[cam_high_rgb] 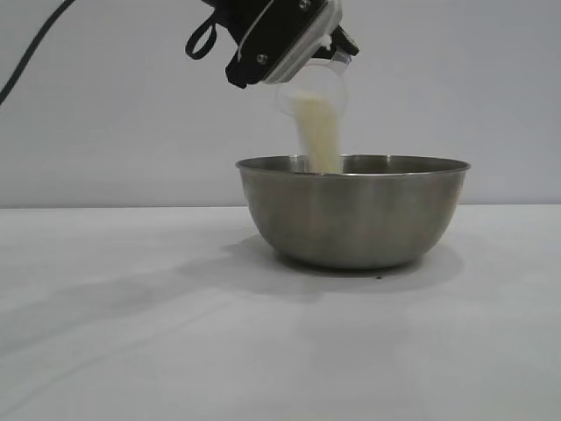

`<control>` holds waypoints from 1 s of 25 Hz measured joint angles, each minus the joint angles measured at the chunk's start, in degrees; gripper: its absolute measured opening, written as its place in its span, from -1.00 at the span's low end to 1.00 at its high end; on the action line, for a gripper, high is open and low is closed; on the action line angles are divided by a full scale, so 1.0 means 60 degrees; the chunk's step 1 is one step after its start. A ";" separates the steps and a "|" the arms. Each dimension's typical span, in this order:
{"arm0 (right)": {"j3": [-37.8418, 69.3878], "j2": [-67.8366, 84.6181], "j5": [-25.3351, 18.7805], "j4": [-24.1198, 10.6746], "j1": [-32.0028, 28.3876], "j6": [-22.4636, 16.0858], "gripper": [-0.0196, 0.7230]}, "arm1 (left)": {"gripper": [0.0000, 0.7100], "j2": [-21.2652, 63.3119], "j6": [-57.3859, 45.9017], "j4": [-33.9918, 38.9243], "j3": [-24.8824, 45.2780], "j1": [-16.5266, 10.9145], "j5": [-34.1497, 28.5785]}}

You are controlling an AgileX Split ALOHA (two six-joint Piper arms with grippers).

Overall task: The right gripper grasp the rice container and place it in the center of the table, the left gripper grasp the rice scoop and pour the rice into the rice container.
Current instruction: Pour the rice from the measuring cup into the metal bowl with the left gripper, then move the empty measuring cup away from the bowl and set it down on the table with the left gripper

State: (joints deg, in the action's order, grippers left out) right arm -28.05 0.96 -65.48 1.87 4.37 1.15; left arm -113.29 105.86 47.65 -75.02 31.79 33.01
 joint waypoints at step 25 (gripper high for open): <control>0.0000 0.0000 0.0000 0.0000 0.0000 0.0000 0.32 | -1.00 0.0389 -1.1919 -1.2226 0.0772 -0.0901 -0.1215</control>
State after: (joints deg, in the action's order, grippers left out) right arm -28.05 0.96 -65.48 1.87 4.37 1.15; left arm -110.96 34.35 -25.71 -70.39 26.38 25.72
